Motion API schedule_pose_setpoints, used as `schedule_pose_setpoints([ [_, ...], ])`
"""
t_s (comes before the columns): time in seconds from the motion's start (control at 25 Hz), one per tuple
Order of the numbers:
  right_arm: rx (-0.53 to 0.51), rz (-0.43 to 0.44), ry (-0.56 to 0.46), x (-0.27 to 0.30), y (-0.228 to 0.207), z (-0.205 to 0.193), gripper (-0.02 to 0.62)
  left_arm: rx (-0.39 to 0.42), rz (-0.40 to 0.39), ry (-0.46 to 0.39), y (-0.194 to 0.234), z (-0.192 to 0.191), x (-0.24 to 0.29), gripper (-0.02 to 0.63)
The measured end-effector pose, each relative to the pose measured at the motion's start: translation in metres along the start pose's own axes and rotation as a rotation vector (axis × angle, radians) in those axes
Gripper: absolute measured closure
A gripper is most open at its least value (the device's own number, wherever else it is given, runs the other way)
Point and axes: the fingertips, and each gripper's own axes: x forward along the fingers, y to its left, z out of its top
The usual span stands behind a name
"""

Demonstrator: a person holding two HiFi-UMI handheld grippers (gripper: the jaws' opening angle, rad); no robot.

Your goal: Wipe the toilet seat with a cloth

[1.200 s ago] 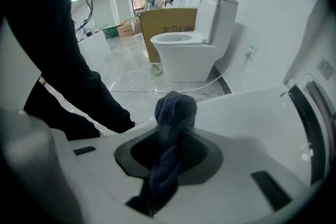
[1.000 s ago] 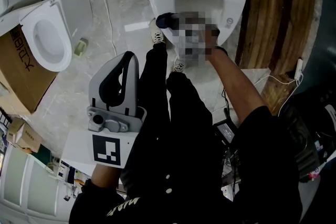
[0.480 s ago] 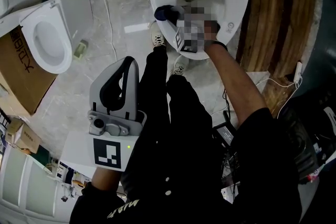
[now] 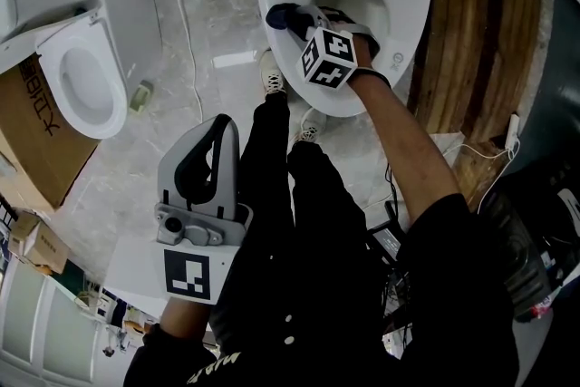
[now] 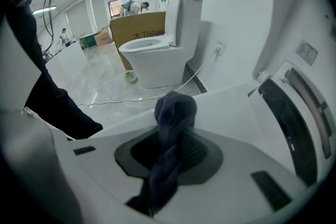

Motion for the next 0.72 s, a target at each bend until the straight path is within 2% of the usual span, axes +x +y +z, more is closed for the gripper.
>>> schedule_pose_setpoints([
  [0.4,0.145,-0.065,-0.026,-0.001,-0.043,0.007,0.509,-0.004,0.011,0.000,0.009,-0.001,-0.004,0.597],
  [0.72,0.387,-0.157,-0.096,-0.006,-0.078,0.007,0.509,-0.017,-0.001,0.007,0.012,-0.004,-0.003,0.597],
])
